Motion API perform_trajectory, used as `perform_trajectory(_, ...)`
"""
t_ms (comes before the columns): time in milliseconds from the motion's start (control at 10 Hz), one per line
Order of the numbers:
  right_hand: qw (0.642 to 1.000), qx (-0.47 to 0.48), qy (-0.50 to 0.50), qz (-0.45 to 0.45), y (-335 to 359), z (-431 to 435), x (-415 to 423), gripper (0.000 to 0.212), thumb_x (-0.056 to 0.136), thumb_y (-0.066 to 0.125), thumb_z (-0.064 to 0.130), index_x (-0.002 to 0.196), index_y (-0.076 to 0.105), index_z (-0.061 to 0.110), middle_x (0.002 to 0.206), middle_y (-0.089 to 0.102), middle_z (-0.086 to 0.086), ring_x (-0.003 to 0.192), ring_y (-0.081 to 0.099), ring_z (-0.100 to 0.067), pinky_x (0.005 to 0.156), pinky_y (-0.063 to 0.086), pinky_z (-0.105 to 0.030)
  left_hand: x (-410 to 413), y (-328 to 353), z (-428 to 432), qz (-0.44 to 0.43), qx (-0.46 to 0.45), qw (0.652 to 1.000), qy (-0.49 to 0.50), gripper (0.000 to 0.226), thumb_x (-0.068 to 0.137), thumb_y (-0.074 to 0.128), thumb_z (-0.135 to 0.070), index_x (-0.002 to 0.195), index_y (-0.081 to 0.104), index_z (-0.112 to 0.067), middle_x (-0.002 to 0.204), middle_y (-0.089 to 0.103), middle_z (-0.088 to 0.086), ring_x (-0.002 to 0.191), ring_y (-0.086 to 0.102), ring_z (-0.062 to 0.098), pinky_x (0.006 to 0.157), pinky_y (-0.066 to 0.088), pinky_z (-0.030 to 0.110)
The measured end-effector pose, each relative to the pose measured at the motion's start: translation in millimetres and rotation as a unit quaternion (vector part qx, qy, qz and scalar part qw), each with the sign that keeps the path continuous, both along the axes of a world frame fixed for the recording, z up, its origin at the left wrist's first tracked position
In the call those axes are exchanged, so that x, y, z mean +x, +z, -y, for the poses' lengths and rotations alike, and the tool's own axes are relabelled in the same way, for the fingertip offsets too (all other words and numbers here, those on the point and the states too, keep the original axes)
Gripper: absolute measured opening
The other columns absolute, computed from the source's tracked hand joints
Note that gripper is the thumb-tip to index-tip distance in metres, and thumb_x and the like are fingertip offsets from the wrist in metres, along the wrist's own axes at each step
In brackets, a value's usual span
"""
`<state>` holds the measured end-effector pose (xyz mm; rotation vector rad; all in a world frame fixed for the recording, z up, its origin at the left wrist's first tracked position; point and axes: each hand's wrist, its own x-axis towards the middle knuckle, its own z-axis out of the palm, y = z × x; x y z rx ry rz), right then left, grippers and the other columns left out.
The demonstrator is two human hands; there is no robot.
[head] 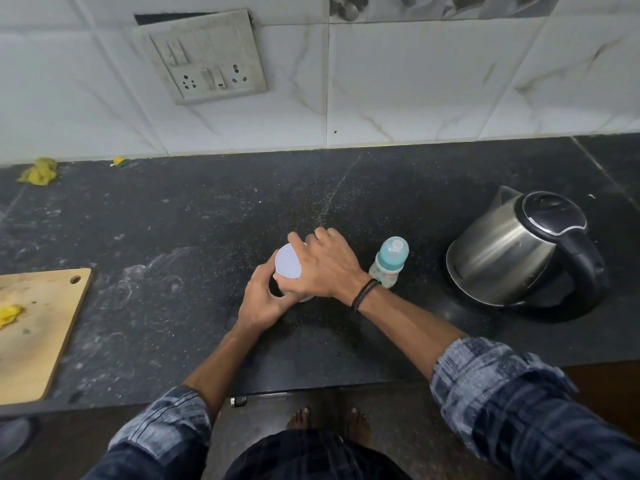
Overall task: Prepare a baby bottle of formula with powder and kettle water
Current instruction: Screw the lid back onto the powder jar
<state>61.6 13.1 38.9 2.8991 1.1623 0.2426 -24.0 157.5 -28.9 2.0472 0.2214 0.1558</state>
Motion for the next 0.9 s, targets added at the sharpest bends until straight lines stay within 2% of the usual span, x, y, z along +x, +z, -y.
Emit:
perform_trajectory(100, 1.000, 0.008, -0.012, 0.002, -1, -1, -1, 0.081, 0.080, 0.055, 0.078, 0.124, 0.059, 0.009, 0.090, 0.076, -0.016, 0.086, 0.064, -0.034, 0.078, 0.041, -0.041, -1, 0, 1, 0.007, 0.008, 1.000, 0.007, 0.079, 0.065, 0.077, -0.061, 0.136, 0.043, -0.059, 0.123, 0.051, -0.049, 0.116, 0.052, -0.010, 0.093, 0.042, 0.022)
perform_trajectory(200, 1.000, 0.012, -0.021, -0.004, -2, -2, -2, 0.083, 0.081, 0.053, 0.078, 0.128, 0.058, 0.010, 0.091, 0.077, -0.016, 0.087, 0.066, -0.034, 0.078, 0.042, -0.041, -1, 0, 3, 0.007, 0.009, 1.000, 0.015, 0.079, 0.064, 0.076, -0.063, 0.136, 0.043, -0.059, 0.120, 0.056, -0.041, 0.115, 0.054, -0.006, 0.091, 0.042, 0.020)
perform_trajectory(300, 0.999, 0.022, -0.039, -0.011, -2, -3, -4, 0.081, 0.079, 0.055, 0.076, 0.124, 0.060, 0.009, 0.085, 0.076, -0.015, 0.082, 0.065, -0.034, 0.074, 0.044, -0.040, 1, -2, 3, 0.000, 0.010, 1.000, 0.011, 0.082, 0.065, 0.075, -0.063, 0.140, 0.045, -0.055, 0.122, 0.061, -0.021, 0.117, 0.056, 0.004, 0.092, 0.041, 0.018)
perform_trajectory(400, 0.997, 0.044, -0.058, -0.024, -4, -6, -8, 0.078, 0.078, 0.059, 0.073, 0.119, 0.061, 0.007, 0.079, 0.074, -0.017, 0.077, 0.063, -0.035, 0.070, 0.045, -0.040, 3, -6, 2, 0.003, 0.016, 1.000, 0.010, 0.084, 0.066, 0.075, -0.062, 0.143, 0.049, -0.046, 0.126, 0.063, -0.011, 0.118, 0.057, 0.008, 0.093, 0.040, 0.018)
perform_trajectory(500, 0.995, 0.064, -0.070, -0.029, -6, -9, -10, 0.078, 0.078, 0.060, 0.072, 0.119, 0.061, 0.005, 0.079, 0.073, -0.020, 0.077, 0.062, -0.035, 0.071, 0.046, -0.041, 3, -7, 1, -0.003, 0.018, 1.000, 0.016, 0.084, 0.065, 0.075, -0.061, 0.143, 0.049, -0.044, 0.121, 0.064, -0.007, 0.114, 0.058, 0.010, 0.093, 0.043, 0.023)
perform_trajectory(600, 0.994, 0.070, -0.074, -0.030, -6, -9, -11, 0.080, 0.080, 0.058, 0.071, 0.121, 0.060, 0.003, 0.081, 0.074, -0.021, 0.078, 0.063, -0.036, 0.072, 0.046, -0.041, 2, -5, 2, -0.004, 0.022, 1.000, 0.020, 0.086, 0.065, 0.073, -0.060, 0.144, 0.053, -0.036, 0.117, 0.064, -0.005, 0.111, 0.059, 0.013, 0.094, 0.048, 0.034)
perform_trajectory(700, 0.994, 0.081, -0.068, -0.021, -6, -9, -12, 0.084, 0.082, 0.055, 0.073, 0.129, 0.057, 0.003, 0.088, 0.075, -0.022, 0.084, 0.064, -0.036, 0.076, 0.048, -0.042, 1, -1, 1, -0.005, 0.030, 1.000, 0.008, 0.088, 0.066, 0.073, -0.061, 0.147, 0.052, -0.033, 0.121, 0.064, -0.007, 0.113, 0.058, 0.012, 0.095, 0.047, 0.035)
perform_trajectory(800, 0.997, 0.052, -0.060, -0.008, -6, -5, -11, 0.089, 0.084, 0.047, 0.080, 0.134, 0.054, 0.006, 0.094, 0.075, -0.021, 0.089, 0.063, -0.035, 0.079, 0.046, -0.043, 3, 5, -2, -0.014, 0.032, 0.999, -0.011, 0.088, 0.066, 0.077, -0.063, 0.147, 0.050, -0.038, 0.128, 0.065, -0.012, 0.118, 0.059, 0.009, 0.098, 0.051, 0.039)
perform_trajectory(900, 0.997, 0.022, -0.072, 0.003, 4, -4, -17, 0.104, 0.081, 0.030, 0.094, 0.135, 0.054, 0.009, 0.103, 0.074, -0.020, 0.094, 0.063, -0.035, 0.081, 0.044, -0.044, 4, 12, -5, -0.004, 0.013, 0.999, -0.037, 0.090, 0.067, 0.082, -0.060, 0.147, 0.050, -0.037, 0.136, 0.063, -0.018, 0.125, 0.059, 0.005, 0.104, 0.051, 0.043)
